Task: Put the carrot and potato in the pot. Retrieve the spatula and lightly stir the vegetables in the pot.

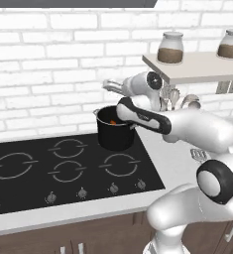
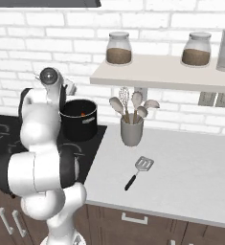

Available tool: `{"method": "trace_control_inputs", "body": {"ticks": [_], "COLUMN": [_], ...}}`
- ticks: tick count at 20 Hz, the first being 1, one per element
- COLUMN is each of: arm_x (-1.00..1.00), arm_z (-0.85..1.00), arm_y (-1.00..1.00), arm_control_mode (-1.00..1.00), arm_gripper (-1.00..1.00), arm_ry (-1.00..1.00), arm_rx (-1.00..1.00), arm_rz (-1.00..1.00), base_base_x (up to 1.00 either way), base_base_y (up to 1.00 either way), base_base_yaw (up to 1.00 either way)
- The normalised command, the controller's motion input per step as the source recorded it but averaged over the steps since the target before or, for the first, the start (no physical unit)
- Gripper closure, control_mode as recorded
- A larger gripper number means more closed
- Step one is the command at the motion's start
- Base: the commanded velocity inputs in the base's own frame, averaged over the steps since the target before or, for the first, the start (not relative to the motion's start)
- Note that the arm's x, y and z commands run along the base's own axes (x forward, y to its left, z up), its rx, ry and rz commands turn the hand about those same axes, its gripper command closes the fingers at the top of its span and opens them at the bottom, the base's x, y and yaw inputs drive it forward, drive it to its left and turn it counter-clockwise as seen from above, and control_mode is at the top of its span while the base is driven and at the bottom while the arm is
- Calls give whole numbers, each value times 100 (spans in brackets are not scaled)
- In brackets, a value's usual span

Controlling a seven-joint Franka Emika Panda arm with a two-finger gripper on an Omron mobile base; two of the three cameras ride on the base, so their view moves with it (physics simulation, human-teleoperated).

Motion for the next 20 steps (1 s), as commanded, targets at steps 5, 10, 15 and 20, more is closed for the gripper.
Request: {"method": "trace_control_inputs", "body": {"ticks": [5,10,15,20], "arm_x": [-68,-55,-35,-30], "arm_z": [19,0,0,-11], "arm_y": [-2,-20,-15,-43], "arm_control_mode": [-100,-100,-100,-100], "arm_gripper": [-100,-100,-100,-100], "arm_ry": [26,39,47,35], "arm_rx": [3,18,26,28], "arm_rz": [-14,-35,-50,-61], "base_base_x": [0,0,0,0], "base_base_y": [0,0,0,0], "base_base_yaw": [0,0,0,0]}}
